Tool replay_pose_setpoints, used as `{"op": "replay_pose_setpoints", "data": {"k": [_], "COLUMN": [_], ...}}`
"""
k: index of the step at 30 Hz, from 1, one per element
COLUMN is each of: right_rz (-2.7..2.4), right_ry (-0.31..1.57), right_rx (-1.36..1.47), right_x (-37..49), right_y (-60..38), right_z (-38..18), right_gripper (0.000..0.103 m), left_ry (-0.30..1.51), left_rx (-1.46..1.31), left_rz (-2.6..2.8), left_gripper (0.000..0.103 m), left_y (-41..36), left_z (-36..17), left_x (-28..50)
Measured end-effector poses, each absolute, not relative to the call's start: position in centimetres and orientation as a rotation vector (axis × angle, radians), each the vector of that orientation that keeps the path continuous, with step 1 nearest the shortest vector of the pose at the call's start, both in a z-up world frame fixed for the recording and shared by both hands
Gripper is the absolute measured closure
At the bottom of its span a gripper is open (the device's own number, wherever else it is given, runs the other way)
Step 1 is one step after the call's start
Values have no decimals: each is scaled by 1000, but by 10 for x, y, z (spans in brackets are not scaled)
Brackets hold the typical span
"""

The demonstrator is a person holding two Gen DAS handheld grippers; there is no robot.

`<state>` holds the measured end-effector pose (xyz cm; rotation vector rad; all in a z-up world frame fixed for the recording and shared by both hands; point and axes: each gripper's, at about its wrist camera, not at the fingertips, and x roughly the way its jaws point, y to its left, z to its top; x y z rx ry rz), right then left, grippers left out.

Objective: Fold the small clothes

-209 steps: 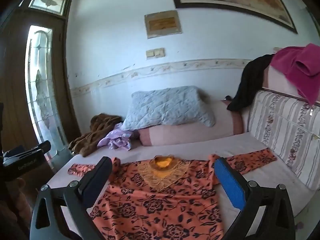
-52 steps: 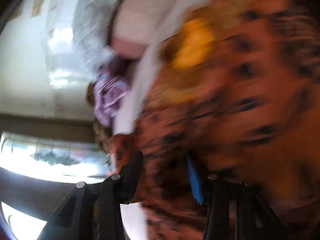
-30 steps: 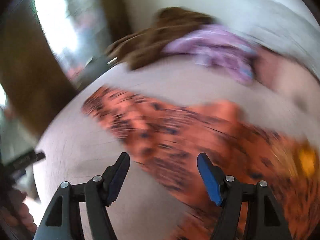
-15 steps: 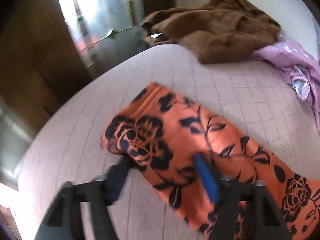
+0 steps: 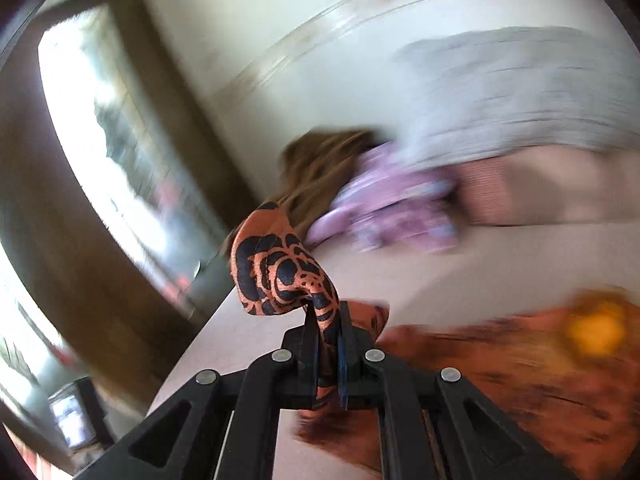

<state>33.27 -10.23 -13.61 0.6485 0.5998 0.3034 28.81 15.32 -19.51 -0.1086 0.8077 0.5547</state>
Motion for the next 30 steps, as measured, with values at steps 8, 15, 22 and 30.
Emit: {"op": "replay_pose_setpoints", "data": {"k": [8,15,22,30], "right_rz": [-36,-201,-264,-154], "right_ry": [756,886,705,988], "right_rx": [915,1195,1012,944], "right_x": [214,155,149,177], "right_y": [-314,-375,-385,-364], "right_z": [-259,-355,-299,-358], "right_gripper": [92,46,48,58], "left_ry": [804,858,1021,1055], "left_rx": [102,152,162,249], "left_rz": [172,19,-20,-8], "left_gripper": [0,0,0,0], "left_y": [23,-29,-46,-63], "left_z": [-207,-223,-260,-276], "left_x": [289,300,312,310]}}
